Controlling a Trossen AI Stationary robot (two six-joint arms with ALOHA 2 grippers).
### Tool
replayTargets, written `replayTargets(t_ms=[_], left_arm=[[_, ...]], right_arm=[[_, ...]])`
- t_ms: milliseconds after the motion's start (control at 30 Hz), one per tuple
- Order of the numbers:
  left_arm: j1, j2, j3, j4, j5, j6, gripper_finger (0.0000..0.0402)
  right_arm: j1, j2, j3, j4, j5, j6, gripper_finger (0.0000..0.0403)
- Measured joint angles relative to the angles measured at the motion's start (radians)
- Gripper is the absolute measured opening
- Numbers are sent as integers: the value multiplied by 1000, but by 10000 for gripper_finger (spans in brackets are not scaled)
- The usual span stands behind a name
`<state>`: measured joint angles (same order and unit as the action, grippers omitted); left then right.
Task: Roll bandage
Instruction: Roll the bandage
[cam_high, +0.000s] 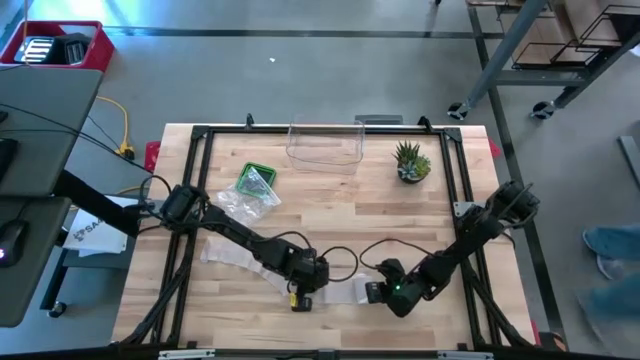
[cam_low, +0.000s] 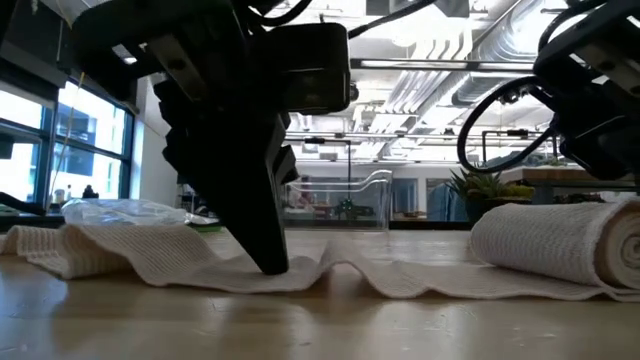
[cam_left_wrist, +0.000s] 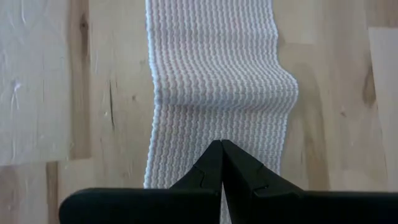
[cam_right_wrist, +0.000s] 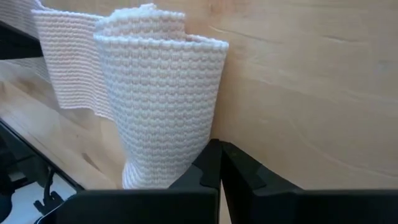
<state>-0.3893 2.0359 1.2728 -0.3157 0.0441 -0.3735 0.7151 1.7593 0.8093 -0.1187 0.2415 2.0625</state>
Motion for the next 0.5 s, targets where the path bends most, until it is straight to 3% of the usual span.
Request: replayTargets(t_ms=[267, 500], left_arm=[[10, -4, -1, 2, -15, -67, 0], [10, 0, -1, 2, -19, -88, 0]], right_arm=[[-4, -51, -2, -158, -13, -2, 0], [-15, -8, -5, -81, -11, -20, 0]])
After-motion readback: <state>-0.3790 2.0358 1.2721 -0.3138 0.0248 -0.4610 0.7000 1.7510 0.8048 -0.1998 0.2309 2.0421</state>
